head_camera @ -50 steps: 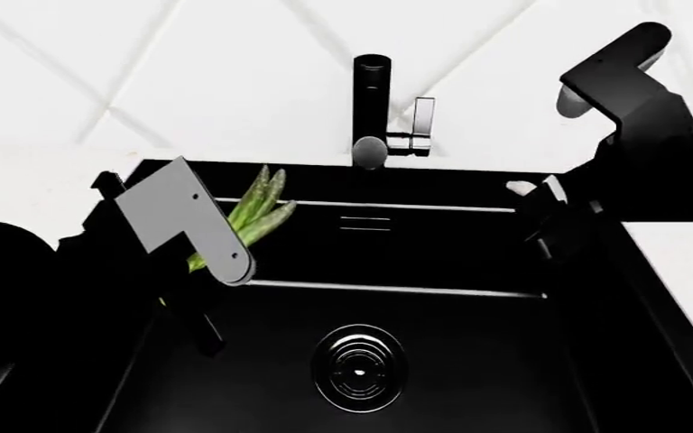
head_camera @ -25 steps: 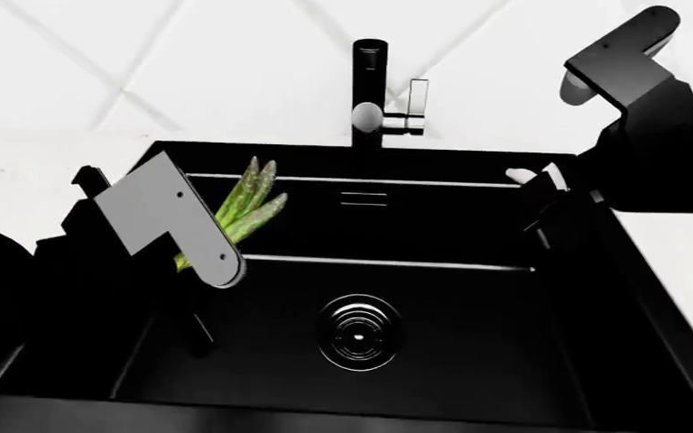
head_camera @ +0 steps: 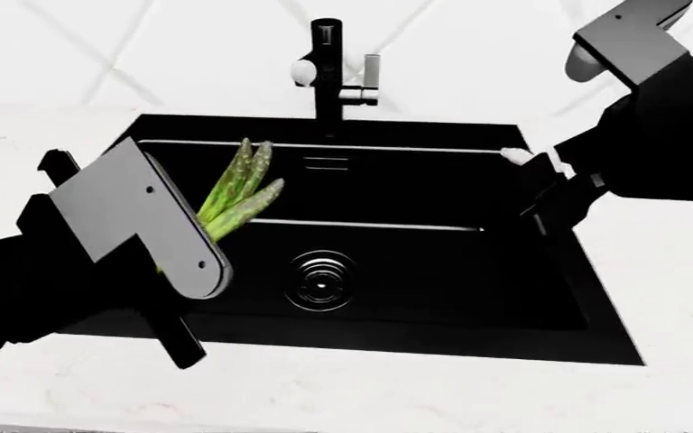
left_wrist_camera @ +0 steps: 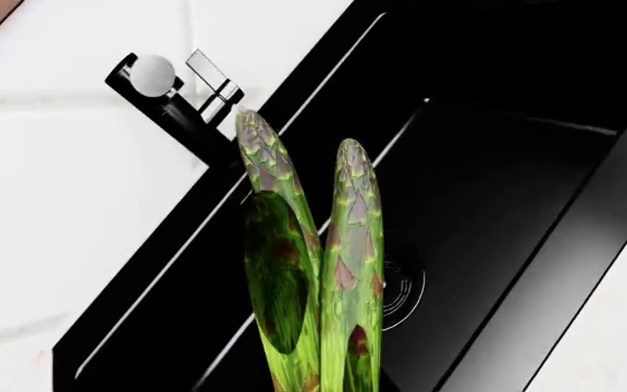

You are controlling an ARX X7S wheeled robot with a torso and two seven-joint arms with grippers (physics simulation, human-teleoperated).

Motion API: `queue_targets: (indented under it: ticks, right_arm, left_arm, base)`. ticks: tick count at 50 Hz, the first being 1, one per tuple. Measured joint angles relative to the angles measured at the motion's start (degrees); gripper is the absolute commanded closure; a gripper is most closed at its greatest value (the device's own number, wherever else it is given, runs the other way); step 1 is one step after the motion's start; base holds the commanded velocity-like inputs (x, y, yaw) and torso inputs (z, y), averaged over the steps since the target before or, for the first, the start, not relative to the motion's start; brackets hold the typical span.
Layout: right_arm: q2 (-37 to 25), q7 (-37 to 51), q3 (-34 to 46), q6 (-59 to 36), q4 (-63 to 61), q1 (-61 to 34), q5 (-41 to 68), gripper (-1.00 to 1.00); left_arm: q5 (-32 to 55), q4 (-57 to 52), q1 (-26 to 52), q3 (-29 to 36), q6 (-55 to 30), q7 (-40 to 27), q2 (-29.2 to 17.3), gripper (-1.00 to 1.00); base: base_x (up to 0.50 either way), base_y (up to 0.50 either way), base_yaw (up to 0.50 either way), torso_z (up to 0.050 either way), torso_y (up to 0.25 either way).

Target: Pick up the fruits and vegetables and place them in the sink. Turn on the sink faucet to wash them. Then turn the sink off and put them in the tray.

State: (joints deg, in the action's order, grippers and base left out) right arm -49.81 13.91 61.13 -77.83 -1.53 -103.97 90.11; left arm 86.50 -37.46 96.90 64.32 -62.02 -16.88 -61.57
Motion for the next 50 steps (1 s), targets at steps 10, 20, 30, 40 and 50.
queue_targets:
  ticks: [10,20,30,40,50]
  right_arm:
    - [-0.6,0.6,-1.0,1.0,-0.8,-0.9,0.5,1.00]
    - [-1.1,0.9,-1.6,1.4,-1.4,-1.8,0.8,1.00]
    - [-1.3,0.8,-2.0,1.5,-1.9,-2.8,0.6,1.00]
    - [-1.5,0.6,-2.2,1.7,-2.4,-3.5,0.4,1.00]
    - [-1.6,0.3,-2.1,1.8,-2.5,-3.9,0.5,1.00]
  left_arm:
    - [3.4,-0.7,3.1,-1.4,-1.4,-2.0,0.3,1.00]
    - [5.4,-1.2,5.0,-2.2,-2.4,-3.1,0.5,1.00]
    - [6.6,-1.3,6.2,-2.6,-3.0,-3.7,0.7,1.00]
    - [7.3,-1.3,6.9,-3.0,-3.4,-3.9,0.6,1.00]
    - [7.6,-1.4,7.1,-3.1,-3.6,-4.1,0.5,1.00]
  base:
    - [0.02,-0.50,0.00,0.000,0.000]
    - [0.03,-0.50,0.00,0.000,0.000]
    - [-0.07,-0.50,0.00,0.000,0.000]
    - [-0.42,-0.30,0.00,0.000,0.000]
    - [-0.09,-0.51,0.00,0.000,0.000]
